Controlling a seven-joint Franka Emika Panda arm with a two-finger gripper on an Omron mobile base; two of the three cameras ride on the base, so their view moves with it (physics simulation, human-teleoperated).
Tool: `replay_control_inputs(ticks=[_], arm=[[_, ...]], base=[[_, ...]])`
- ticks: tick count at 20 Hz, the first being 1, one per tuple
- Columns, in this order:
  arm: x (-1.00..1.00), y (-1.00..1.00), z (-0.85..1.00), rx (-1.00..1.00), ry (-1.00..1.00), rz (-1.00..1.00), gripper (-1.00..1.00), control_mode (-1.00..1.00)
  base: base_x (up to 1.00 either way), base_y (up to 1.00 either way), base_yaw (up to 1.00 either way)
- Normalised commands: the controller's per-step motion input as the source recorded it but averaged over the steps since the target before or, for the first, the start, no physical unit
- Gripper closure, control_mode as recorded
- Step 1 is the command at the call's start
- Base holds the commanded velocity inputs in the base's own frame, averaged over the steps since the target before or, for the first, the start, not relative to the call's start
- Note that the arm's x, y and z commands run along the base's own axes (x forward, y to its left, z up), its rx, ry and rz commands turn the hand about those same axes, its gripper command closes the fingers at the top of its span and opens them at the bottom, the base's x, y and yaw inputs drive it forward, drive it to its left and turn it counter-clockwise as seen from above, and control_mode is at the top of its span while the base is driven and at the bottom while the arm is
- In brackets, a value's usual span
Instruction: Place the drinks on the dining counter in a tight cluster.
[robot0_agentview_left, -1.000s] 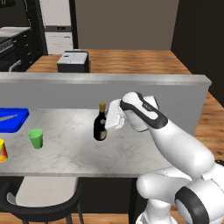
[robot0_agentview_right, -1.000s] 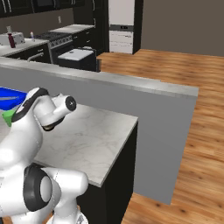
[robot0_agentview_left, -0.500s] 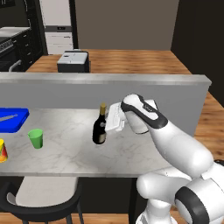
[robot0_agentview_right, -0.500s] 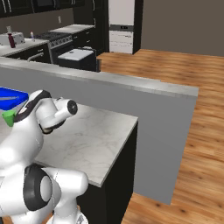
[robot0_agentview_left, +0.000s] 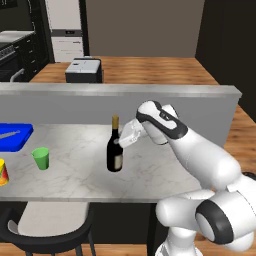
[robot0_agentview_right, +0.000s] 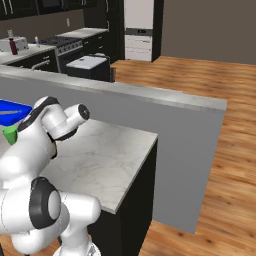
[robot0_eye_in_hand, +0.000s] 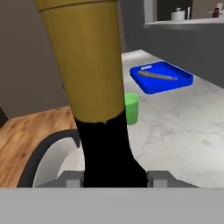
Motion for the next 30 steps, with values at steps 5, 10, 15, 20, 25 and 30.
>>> replay_control_inputs(ticks=[5, 10, 15, 20, 25, 30], arm=[[0.00, 0.00, -0.09, 0.00, -0.13, 0.00, 1.00, -1.00], [0.00, 0.00, -0.11, 0.00, -0.26, 0.00, 1.00, -1.00], [0.00, 0.00, 0.00, 0.00, -0.08, 0.00, 1.00, -1.00], [0.02, 0.00, 0.00, 0.00, 0.05, 0.00, 1.00, -1.00], [0.13, 0.00, -0.06, 0.00, 0.02, 0.00, 1.00, -1.00], [0.14, 0.00, -0.31, 0.00, 0.00, 0.00, 1.00, -1.00]], base=[[0.00, 0.00, 0.00], [0.00, 0.00, 0.00], [0.00, 0.00, 0.00], [0.00, 0.00, 0.00], [0.00, 0.00, 0.00], [0.00, 0.00, 0.00]])
